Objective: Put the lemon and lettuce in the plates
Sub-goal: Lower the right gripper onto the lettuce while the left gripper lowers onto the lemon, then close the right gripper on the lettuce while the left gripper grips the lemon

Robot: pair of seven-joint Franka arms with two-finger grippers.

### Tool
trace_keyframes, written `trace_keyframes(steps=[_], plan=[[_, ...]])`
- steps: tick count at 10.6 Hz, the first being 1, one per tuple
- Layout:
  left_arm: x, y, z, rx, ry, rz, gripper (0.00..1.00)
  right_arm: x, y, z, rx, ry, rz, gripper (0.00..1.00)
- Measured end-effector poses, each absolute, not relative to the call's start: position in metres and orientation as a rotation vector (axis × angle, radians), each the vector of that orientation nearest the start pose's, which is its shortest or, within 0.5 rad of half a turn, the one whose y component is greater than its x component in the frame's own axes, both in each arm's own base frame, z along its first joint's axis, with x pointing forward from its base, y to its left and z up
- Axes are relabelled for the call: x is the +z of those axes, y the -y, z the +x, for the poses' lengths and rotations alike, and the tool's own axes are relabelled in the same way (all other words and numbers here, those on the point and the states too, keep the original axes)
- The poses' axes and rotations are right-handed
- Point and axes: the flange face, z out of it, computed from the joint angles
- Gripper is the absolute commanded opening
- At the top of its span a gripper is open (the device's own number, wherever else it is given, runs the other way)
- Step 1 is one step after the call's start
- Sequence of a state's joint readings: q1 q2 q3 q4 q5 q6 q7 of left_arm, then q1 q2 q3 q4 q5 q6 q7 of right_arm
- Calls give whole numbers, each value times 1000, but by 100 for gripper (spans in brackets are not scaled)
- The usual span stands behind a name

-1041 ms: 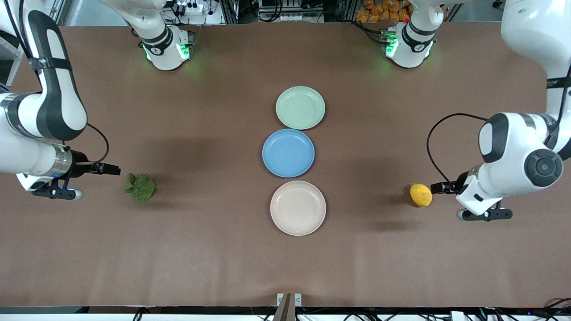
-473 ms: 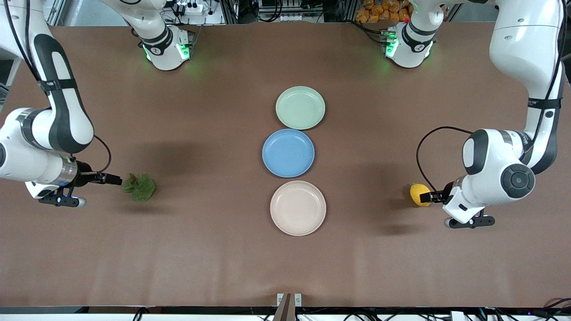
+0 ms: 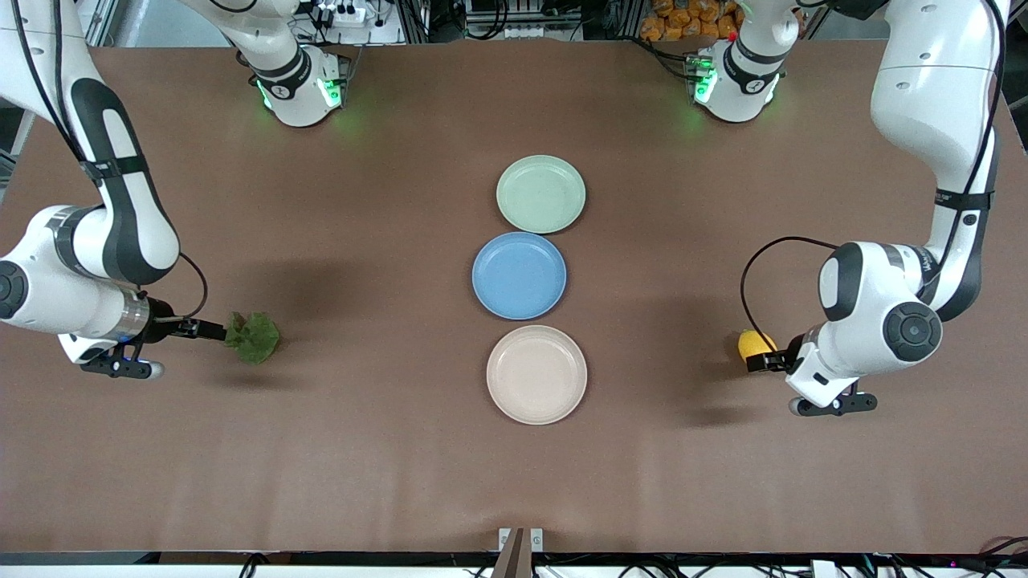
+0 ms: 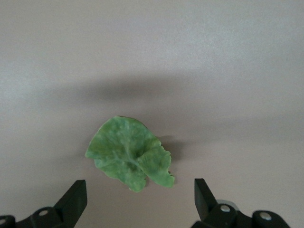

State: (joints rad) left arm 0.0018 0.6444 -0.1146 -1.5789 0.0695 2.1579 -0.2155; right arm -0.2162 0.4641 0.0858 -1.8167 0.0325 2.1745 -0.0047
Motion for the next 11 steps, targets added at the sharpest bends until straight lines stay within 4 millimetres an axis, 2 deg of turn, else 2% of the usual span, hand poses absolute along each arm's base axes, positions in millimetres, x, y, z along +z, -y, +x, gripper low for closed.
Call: trace_keyframes(steps=[3,5,7,8,11], plan=[[246,72,689,101,149,-3141,100,252,94,629,137,-308,-3052,100],[241,71,686,119,149,-3138,100,249,81,631,143,-404,-3041,100],[232,70,681,140,150,-3135,100,249,57,635,124,-457,-3037,100],[228,70,679,132,150,-3137,100,244,52,633,101,-463,-3038,100],[211,70,671,94,148,-3146,100,221,55,618,81,-477,-3040,100]])
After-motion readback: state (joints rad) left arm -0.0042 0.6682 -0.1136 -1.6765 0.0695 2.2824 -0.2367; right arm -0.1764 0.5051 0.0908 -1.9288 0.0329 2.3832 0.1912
